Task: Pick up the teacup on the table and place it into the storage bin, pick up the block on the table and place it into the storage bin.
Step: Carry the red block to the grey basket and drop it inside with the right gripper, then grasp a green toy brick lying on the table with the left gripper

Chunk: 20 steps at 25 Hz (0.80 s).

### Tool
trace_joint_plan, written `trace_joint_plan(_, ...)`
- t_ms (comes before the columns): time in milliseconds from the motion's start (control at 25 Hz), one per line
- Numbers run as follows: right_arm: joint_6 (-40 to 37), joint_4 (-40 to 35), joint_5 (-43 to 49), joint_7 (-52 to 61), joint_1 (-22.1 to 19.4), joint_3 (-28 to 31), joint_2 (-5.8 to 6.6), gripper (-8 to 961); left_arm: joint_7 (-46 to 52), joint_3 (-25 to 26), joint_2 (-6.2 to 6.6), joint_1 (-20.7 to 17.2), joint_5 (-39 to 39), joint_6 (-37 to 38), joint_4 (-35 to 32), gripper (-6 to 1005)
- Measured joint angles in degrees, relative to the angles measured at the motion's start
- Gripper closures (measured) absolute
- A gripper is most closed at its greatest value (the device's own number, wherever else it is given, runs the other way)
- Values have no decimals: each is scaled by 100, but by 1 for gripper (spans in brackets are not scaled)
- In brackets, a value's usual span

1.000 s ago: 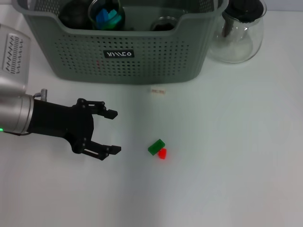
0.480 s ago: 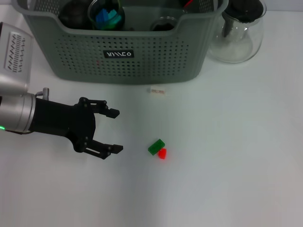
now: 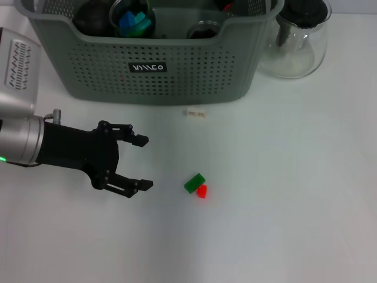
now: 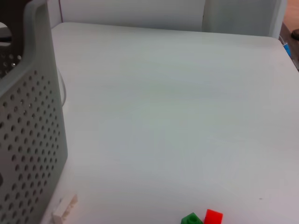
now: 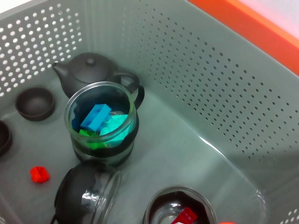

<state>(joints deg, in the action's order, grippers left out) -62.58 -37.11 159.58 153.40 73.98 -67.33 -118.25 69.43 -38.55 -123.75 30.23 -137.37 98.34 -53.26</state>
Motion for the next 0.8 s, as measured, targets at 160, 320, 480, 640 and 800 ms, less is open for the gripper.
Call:
trace_joint_plan(160, -48, -55, 3, -5, 16, -21, -15, 513, 0, 4, 0, -14, 0, 10, 0, 114)
trace_joint_plan(320, -157, -253, 3, 26, 8, -83, -42, 444, 3, -12, 0, -35, -1, 17, 0, 114)
trace_joint_plan(480, -397, -1012, 4, 64, -208, -85, -123, 231, 6, 3, 7, -50, -1, 40, 0, 114)
trace_joint_plan(640, -863, -2706, -222, 157, -833, -135, -220, 113, 12, 19, 28, -46, -1, 104, 0, 114)
trace_joint_plan(800, -1204, -4390, -1168, 124, -1766, -204, -200, 114, 20, 24, 34, -27, -1, 118, 0, 114)
